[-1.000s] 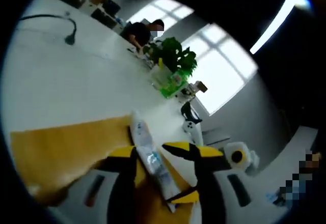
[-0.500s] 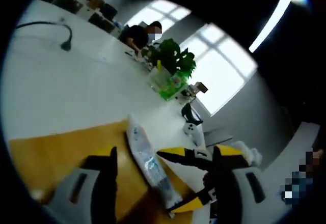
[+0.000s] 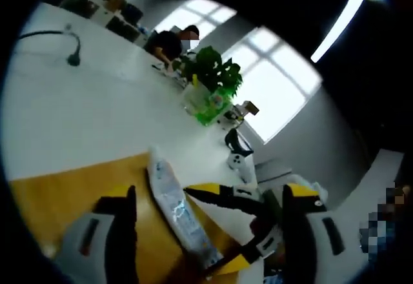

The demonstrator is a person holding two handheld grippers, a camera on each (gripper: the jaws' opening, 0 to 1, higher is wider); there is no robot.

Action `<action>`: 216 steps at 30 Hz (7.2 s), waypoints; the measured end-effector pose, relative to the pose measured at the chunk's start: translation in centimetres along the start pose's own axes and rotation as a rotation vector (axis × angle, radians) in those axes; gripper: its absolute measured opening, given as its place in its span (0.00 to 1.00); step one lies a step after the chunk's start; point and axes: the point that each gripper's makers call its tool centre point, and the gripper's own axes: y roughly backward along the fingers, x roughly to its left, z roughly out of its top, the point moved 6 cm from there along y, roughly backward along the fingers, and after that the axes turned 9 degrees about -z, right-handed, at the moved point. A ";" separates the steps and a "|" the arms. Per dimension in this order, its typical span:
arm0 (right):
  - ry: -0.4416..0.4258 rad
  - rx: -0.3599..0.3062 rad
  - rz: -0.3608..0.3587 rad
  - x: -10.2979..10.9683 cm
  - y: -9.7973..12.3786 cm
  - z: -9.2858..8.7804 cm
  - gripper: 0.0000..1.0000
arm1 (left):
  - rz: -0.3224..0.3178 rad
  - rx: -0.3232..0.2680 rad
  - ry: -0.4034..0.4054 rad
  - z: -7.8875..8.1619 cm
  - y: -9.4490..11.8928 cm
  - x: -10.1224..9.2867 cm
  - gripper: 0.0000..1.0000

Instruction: Pick up the toothpaste unscrew the cap squeeze it onto the small board screw the cap back on and return it to the table

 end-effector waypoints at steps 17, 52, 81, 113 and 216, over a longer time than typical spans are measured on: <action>0.034 -0.039 0.118 0.9 -0.2 -0.2 0.62 | -0.031 -0.014 0.047 -0.8 -0.2 0.2 0.89; 0.311 -0.197 0.165 1.9 -0.1 0.6 0.53 | -0.123 -0.113 0.051 0.3 1.3 1.7 0.26; 0.240 -0.164 0.259 3.0 0.6 -0.1 0.40 | -0.332 -0.149 -0.359 0.3 2.8 -3.1 0.03; 0.106 -0.306 0.161 0.7 5.3 2.6 0.54 | -0.206 -0.163 -0.583 -1.5 4.6 -6.5 0.02; -0.052 -0.496 0.004 5.5 7.7 12.7 0.09 | 0.340 -0.286 -0.868 -4.8 3.2 -10.9 0.01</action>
